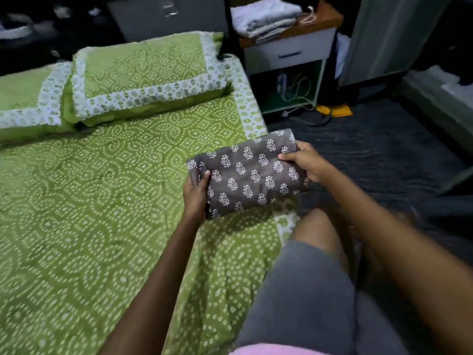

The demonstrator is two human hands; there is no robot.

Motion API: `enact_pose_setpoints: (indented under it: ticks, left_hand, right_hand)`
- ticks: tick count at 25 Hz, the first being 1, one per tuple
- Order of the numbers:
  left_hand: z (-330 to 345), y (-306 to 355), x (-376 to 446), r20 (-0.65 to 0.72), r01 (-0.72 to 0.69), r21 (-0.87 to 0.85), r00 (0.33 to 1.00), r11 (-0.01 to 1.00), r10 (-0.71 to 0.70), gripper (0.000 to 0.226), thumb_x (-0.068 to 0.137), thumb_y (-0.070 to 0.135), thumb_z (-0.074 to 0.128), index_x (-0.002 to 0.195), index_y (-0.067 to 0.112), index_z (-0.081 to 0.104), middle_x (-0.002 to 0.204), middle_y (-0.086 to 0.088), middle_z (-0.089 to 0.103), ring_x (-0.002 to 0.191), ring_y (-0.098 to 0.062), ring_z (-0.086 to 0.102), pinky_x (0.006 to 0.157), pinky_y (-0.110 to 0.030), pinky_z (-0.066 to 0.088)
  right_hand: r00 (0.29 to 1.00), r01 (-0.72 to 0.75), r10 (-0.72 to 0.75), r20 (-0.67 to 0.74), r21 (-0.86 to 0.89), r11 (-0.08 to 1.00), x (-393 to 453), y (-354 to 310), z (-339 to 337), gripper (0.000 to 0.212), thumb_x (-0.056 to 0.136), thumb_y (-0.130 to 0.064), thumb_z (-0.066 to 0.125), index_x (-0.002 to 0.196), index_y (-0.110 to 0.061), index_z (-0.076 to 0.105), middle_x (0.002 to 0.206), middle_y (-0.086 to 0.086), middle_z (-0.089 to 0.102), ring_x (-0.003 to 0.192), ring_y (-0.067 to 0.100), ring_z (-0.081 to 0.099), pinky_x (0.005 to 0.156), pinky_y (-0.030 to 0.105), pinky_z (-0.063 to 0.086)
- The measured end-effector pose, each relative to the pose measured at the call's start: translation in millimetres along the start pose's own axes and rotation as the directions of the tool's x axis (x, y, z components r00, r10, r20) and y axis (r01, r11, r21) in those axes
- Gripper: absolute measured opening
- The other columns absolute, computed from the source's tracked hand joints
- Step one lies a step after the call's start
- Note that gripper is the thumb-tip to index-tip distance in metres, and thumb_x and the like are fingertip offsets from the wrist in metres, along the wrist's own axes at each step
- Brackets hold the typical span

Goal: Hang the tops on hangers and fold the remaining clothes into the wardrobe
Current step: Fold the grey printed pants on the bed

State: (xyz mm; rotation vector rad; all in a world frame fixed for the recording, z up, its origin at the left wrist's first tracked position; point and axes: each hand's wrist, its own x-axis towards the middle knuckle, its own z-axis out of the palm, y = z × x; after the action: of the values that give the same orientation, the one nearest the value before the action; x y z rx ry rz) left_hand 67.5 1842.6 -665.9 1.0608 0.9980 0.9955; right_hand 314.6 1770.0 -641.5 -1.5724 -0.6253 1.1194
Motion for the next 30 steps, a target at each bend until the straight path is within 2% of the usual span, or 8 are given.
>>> enact_pose_setpoints:
  ticks: [4,8,10,12,17,22,26,30]
  left_hand:
    - [103.7,-7.2,41.4,0.148,-0.028,0.063,0.989,0.998,0.019,0.022,0.094,0.004,0.050,0.114,0.013,0.056,0.100,0.008,0.068,0.085,-0.001,0.065,0.075,-0.020,0.052]
    - [196.1,-15.1,93.5,0.175,0.017,0.230,0.983,0.973,-0.059,0.012,0.092,0.014,0.057,0.087,0.021,0.065,0.071,0.011,0.071,0.066,-0.006,0.064,0.062,-0.022,0.052]
    - [236.0,-10.8,113.3,0.196,0.030,0.255,0.977,0.967,-0.082,0.011,0.092,0.015,0.057,0.088,0.021,0.065,0.071,0.009,0.071,0.064,-0.008,0.065,0.061,-0.025,0.052]
    - [281.2,4.0,124.2,0.216,0.047,0.239,0.971,0.970,-0.100,0.012,0.093,0.013,0.056,0.090,0.020,0.064,0.074,0.010,0.071,0.067,-0.006,0.066,0.064,-0.024,0.053]
    - [371.5,86.2,107.8,0.271,0.063,0.208,0.955,0.976,-0.120,0.015,0.093,0.008,0.054,0.094,0.017,0.065,0.083,0.007,0.072,0.076,-0.006,0.066,0.073,-0.023,0.053]
    - [451.9,223.6,84.7,0.312,0.046,0.207,0.944,0.977,-0.110,0.015,0.091,0.004,0.056,0.088,0.015,0.065,0.077,0.006,0.070,0.072,-0.008,0.064,0.071,-0.024,0.052]
    - [500.1,305.4,76.4,0.362,0.030,0.187,0.927,0.982,-0.097,0.013,0.090,0.007,0.058,0.084,0.016,0.065,0.073,0.006,0.071,0.070,-0.011,0.064,0.078,-0.034,0.051]
    - [546.0,350.8,75.8,0.429,0.041,0.077,0.900,0.996,-0.071,0.011,0.092,0.008,0.055,0.094,0.014,0.064,0.078,0.002,0.071,0.067,-0.009,0.066,0.069,-0.027,0.056]
  right_hand:
    - [0.992,-0.001,0.008,-0.125,0.053,0.999,38.9,-3.5,-92.7,0.022,0.082,0.005,0.063,0.085,-0.017,0.062,0.086,0.002,0.067,0.076,0.016,0.063,0.076,0.033,0.053]
    - [0.983,-0.018,0.031,-0.183,0.070,0.997,93.2,-23.7,-180.0,0.022,0.082,0.005,0.062,0.083,-0.017,0.060,0.083,0.001,0.065,0.074,0.015,0.062,0.073,0.030,0.053]
    - [0.985,0.007,0.000,-0.175,0.042,0.999,109.1,-49.3,-217.4,0.022,0.085,0.006,0.059,0.082,-0.015,0.058,0.081,-0.001,0.062,0.071,0.012,0.059,0.063,0.022,0.052]
    - [0.981,0.039,-0.033,-0.192,0.024,0.999,113.9,-81.6,-253.7,0.020,0.086,0.008,0.056,0.093,-0.011,0.058,0.080,-0.002,0.061,0.070,0.009,0.057,0.055,0.016,0.050]
    - [0.968,0.025,-0.015,-0.249,0.038,0.999,83.1,-172.0,-320.7,0.028,0.086,0.007,0.057,0.111,-0.005,0.058,0.082,-0.002,0.062,0.071,0.008,0.058,0.057,0.016,0.050]
    - [0.939,0.018,0.007,-0.343,0.069,0.997,21.0,-310.4,-364.2,0.030,0.084,0.010,0.057,0.112,-0.001,0.058,0.081,-0.001,0.061,0.070,0.010,0.058,0.055,0.014,0.051]
    - [0.914,0.065,-0.043,-0.403,0.039,0.997,-18.4,-403.4,-387.6,0.031,0.085,0.011,0.055,0.113,-0.002,0.057,0.079,-0.001,0.060,0.073,0.015,0.058,0.052,0.012,0.049]
    - [0.875,0.085,-0.090,-0.477,-0.032,0.996,-31.5,-462.5,-412.8,0.030,0.085,0.009,0.056,0.115,0.005,0.057,0.091,0.009,0.062,0.070,0.014,0.057,0.051,0.015,0.048]
